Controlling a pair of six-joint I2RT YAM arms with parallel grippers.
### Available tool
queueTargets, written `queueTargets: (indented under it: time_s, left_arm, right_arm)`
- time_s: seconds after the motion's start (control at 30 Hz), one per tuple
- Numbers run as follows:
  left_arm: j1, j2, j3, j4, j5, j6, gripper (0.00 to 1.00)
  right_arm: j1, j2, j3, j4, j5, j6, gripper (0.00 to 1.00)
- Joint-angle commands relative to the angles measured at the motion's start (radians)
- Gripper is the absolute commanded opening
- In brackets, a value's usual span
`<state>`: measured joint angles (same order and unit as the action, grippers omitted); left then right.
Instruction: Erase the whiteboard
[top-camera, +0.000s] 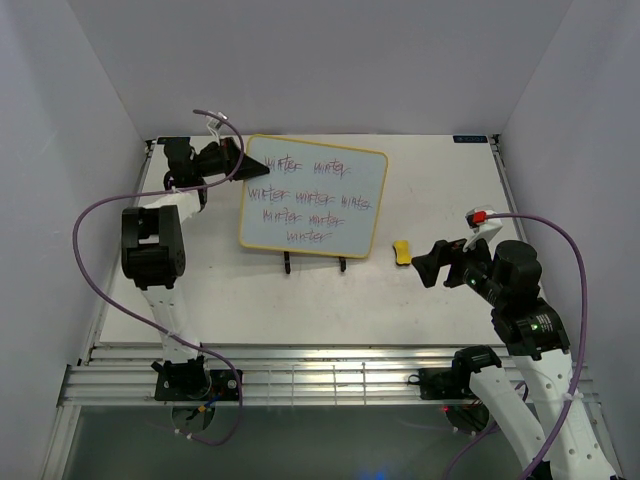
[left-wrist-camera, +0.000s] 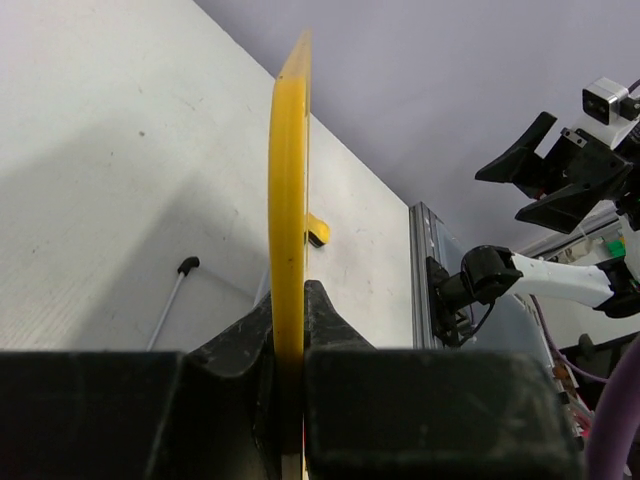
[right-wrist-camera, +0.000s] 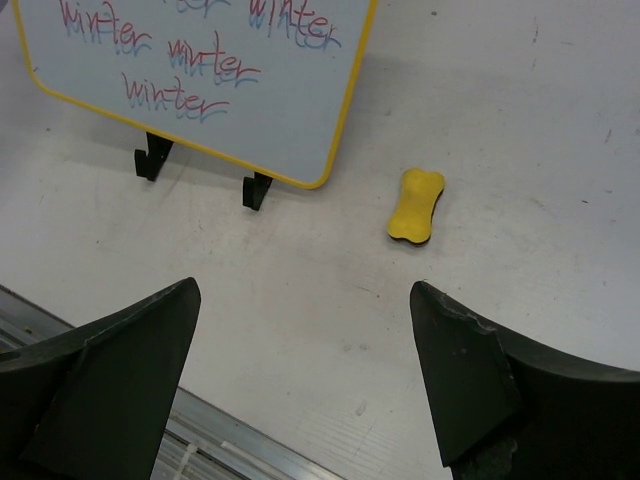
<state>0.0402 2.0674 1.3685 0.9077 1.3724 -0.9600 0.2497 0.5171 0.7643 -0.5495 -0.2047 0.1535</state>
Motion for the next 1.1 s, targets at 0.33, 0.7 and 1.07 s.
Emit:
queueTargets:
  time_s: [0.33, 0.7, 1.07]
  left_arm:
    - [-0.023, -0.234, 0.047, 0.185, -0.16, -0.241, 0.0]
    - [-0.025, -0.604, -0.155, -0.551, -0.269, 0.143, 0.0]
    - [-0.025, -1.087, -0.428, -1.211, -0.496, 0.336, 0.0]
  right_arm:
    - [-0.001, 0.053, -0.01, 0.053, 0.168, 0.093, 0.9]
    - [-0.015, 0.29, 0.113, 0.051, 0.338, 0.13, 0.9]
    - [-0.049, 0.448, 0.155, 0.114, 0.325, 0.066, 0.9]
